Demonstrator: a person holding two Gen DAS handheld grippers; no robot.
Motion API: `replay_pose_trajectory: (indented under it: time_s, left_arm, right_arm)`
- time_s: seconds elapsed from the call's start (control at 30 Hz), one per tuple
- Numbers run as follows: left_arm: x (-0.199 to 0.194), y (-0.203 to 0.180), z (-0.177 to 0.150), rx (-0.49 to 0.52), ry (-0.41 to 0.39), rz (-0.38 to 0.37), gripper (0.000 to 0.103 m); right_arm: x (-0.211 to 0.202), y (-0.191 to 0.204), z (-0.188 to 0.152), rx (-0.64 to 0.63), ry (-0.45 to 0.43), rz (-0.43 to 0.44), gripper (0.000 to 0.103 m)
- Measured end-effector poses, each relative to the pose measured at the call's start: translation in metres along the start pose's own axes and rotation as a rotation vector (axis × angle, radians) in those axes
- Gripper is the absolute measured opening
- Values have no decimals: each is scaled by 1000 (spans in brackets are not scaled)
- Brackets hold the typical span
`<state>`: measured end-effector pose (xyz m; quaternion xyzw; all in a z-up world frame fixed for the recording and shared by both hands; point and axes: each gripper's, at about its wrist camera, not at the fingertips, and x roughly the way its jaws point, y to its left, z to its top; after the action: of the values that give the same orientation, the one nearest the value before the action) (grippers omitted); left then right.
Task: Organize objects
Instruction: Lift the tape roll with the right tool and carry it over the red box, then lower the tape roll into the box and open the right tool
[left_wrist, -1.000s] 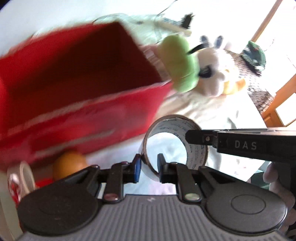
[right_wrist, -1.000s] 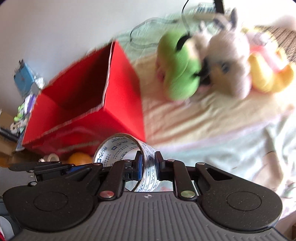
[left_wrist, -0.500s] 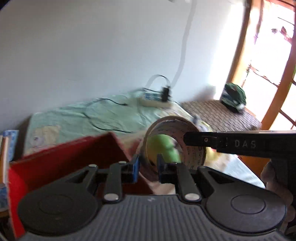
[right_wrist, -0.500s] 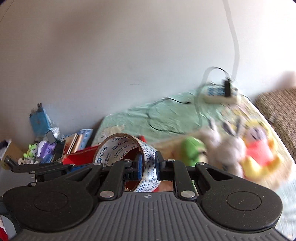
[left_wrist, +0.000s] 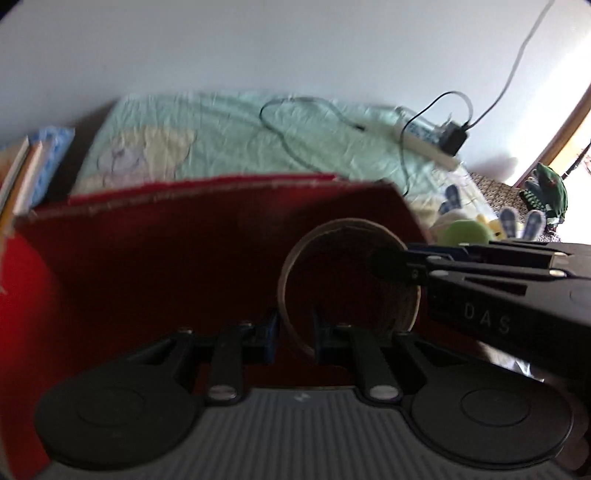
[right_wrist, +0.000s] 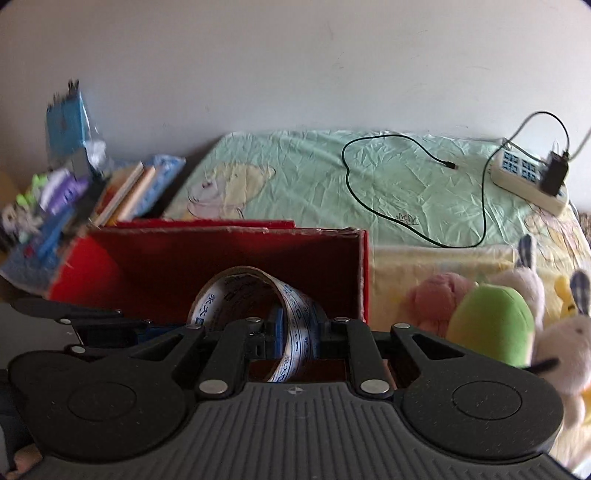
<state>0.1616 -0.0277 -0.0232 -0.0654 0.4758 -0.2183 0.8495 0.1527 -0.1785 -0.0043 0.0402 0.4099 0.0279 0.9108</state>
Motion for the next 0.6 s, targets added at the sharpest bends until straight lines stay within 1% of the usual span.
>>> replay_pose_trajectory:
  time_s: [0.1,0.13,0.23,0.27,0.43,0.5,0.53,0.57,0.6]
  left_arm:
    - [12,9,4,-40,43,-14,12]
    - [15,10,6,-49,64,-11,9]
    - [18,8,9,-46,87,-2,10]
    - [20,7,9,-42,96,11,10]
    - [25,10,11,-52,100,29,11]
    - [26,9,12,-53,99,42,12]
    - [27,8,12,-50,104,54,12]
    - [29,8,11,-45,106,62,12]
    - [29,8,11,-40,103,71,12]
  right_arm:
    - [13,4,1,-38,9,-28,16]
    - [14,1,0,-37,12,-30,16]
    - [21,-3,1,-11,24,-25,18]
    - [21,-4,2,-13,21,-26,18]
    - [21,-6,2,5,20,-12,20]
    - [21,-7,2,22,11,-6,22]
    - [20,-8,3,39,6,0,25]
    - [19,-8,3,52,3,7,31]
    - [17,-9,4,62,-1,13,34]
